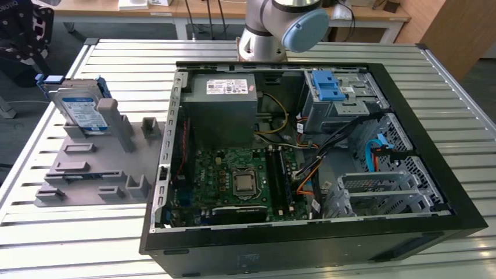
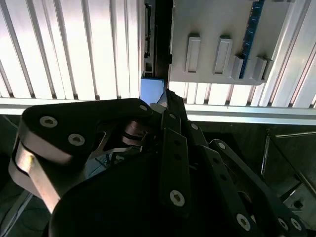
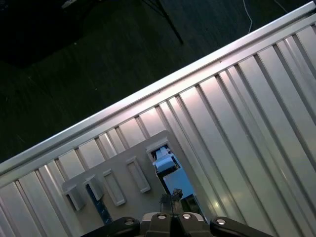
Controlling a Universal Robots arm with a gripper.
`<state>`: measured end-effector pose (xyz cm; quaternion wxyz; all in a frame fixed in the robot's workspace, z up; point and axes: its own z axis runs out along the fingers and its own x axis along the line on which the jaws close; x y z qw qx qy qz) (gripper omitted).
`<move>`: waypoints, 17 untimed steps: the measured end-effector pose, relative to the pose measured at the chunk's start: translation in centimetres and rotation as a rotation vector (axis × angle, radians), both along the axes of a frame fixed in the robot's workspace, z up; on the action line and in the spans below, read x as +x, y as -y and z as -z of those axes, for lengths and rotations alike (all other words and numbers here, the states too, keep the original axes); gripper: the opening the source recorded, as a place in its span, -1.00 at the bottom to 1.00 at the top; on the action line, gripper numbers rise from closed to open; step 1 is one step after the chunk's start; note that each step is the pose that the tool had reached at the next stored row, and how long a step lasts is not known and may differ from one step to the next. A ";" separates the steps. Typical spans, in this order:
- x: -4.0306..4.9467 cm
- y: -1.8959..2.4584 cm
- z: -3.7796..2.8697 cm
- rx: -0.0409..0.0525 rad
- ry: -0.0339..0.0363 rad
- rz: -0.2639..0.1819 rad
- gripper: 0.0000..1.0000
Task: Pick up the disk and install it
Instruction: 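Pick up the disk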
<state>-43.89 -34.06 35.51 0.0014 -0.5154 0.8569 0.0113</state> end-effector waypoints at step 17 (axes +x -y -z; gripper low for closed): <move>-0.02 0.00 0.06 0.0001 0.0048 -0.119 -0.79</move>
